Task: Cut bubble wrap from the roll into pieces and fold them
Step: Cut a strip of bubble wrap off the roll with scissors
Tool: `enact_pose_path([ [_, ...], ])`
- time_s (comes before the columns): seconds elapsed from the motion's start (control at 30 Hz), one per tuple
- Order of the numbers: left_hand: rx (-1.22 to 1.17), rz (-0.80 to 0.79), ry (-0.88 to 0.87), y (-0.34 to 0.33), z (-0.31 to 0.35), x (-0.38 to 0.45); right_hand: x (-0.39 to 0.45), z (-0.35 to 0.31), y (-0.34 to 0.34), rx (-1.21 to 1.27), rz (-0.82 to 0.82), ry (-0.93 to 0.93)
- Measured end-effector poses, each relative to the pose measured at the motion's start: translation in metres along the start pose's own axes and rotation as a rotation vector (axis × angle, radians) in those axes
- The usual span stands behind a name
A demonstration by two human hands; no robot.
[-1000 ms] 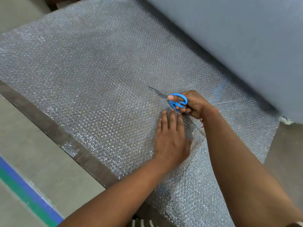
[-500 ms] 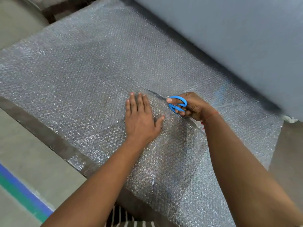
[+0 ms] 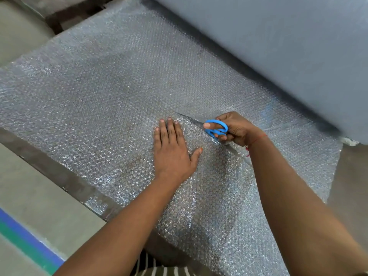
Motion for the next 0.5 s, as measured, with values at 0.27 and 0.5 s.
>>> enact_pose_path([
  [0.27, 0.031, -0.004, -0.01, -0.002, 0.0, 0.002, 0.002, -0.006, -0.005, -0.028, 0.04, -0.005],
  [0.5, 0.036, -0.004, -0.019, -0.001, 0.0, 0.001, 0.009, -0.011, -0.008, -0.057, 0.056, 0.0],
])
Point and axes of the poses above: each hand's wrist, its own x-axis towards the middle knuckle, its own y-axis out of the back of the hand, z = x × y, the point moved 2 cm from there along x, towards the middle knuckle, and after that the axes turned 13 degrees about -z, right-handed, at the moved point
